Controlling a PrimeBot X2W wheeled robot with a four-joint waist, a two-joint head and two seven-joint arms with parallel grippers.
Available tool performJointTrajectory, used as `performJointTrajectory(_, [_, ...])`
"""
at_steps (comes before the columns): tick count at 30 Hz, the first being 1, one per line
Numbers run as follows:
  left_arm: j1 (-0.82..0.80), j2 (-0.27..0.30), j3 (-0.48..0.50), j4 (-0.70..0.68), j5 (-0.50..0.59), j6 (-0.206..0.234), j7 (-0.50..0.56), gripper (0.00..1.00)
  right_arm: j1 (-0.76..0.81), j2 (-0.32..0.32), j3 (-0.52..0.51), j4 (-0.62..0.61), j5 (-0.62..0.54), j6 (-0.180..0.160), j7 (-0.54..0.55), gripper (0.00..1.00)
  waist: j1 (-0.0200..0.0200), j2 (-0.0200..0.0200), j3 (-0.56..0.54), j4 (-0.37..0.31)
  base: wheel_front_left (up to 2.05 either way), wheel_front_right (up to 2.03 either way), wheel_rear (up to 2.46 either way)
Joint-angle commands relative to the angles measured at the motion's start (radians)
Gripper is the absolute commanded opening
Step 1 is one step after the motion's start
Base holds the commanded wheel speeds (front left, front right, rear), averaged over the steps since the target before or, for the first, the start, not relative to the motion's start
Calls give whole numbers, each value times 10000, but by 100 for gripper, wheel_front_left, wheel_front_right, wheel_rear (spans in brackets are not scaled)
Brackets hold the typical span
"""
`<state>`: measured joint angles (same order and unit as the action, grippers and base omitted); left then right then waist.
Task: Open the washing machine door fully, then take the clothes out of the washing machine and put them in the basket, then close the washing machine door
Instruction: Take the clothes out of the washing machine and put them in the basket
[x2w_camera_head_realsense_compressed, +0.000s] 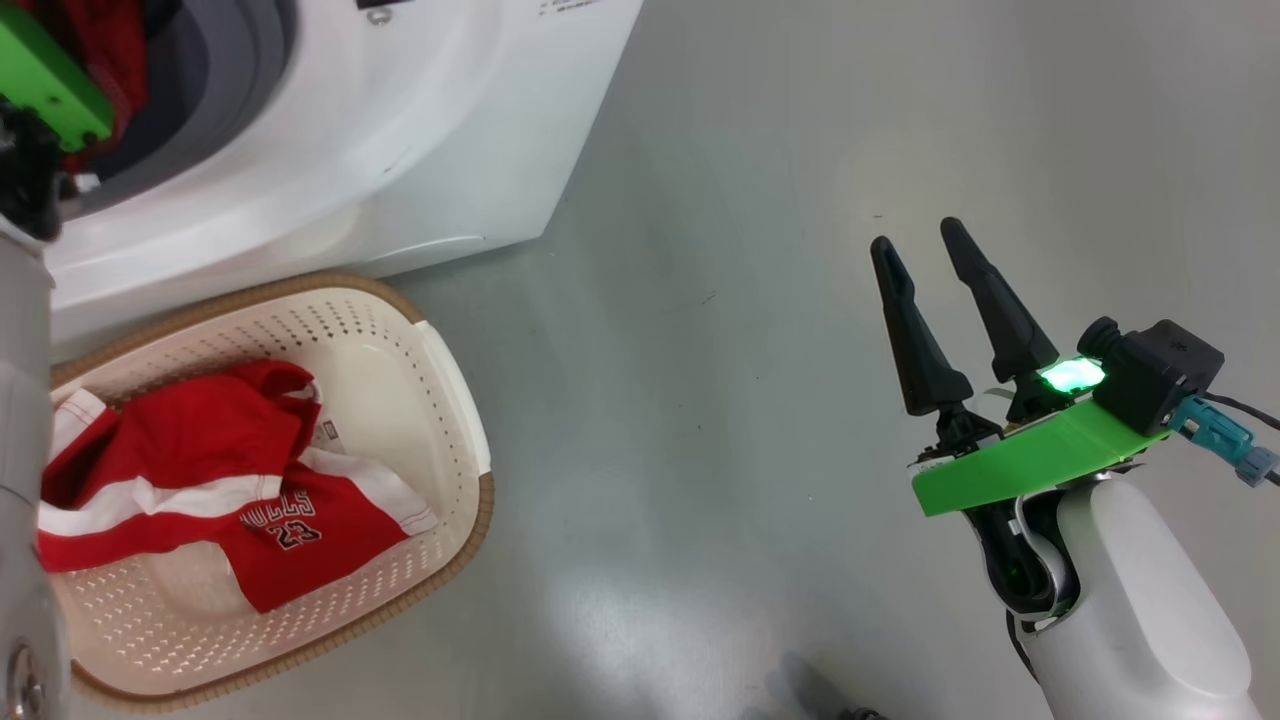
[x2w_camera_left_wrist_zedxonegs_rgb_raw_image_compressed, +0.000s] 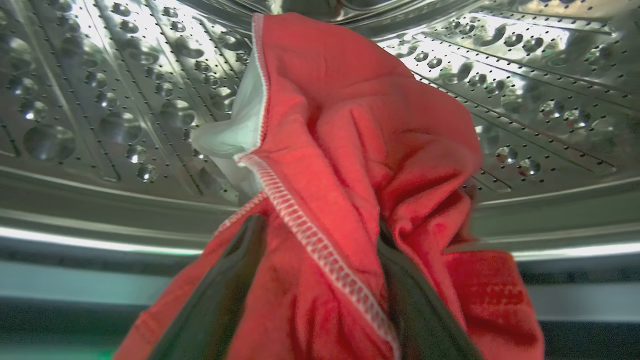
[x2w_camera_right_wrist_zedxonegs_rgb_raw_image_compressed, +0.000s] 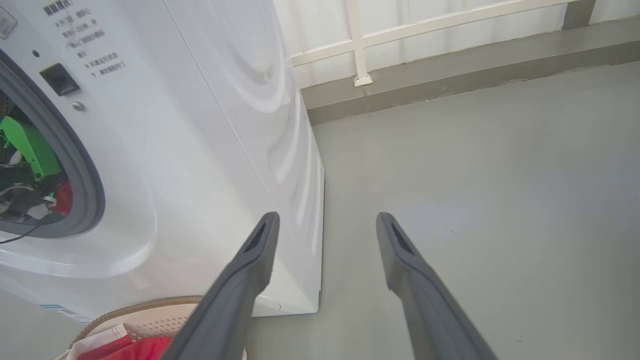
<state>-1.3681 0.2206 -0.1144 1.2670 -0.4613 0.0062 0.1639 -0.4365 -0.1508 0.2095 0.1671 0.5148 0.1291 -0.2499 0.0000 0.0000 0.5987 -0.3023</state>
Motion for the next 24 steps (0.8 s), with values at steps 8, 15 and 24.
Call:
performJointTrajectory(8, [70,345,-145,82,29,332,561,0,80,99,86,-180,27,16,-118,100,0,0,-72,1,0,0,0])
performJointTrajectory(15, [237,256,-319,-33,57,-30,-432,0,87,50,97,-76,30,16,-118,100,0,0,-390,114,0,0,0])
performJointTrajectory(24, [724,54,-531,-12,58,-630,-1413,0,167,-40,239,47,39,16,-118,100,0,0,-1102,380,0,0,0])
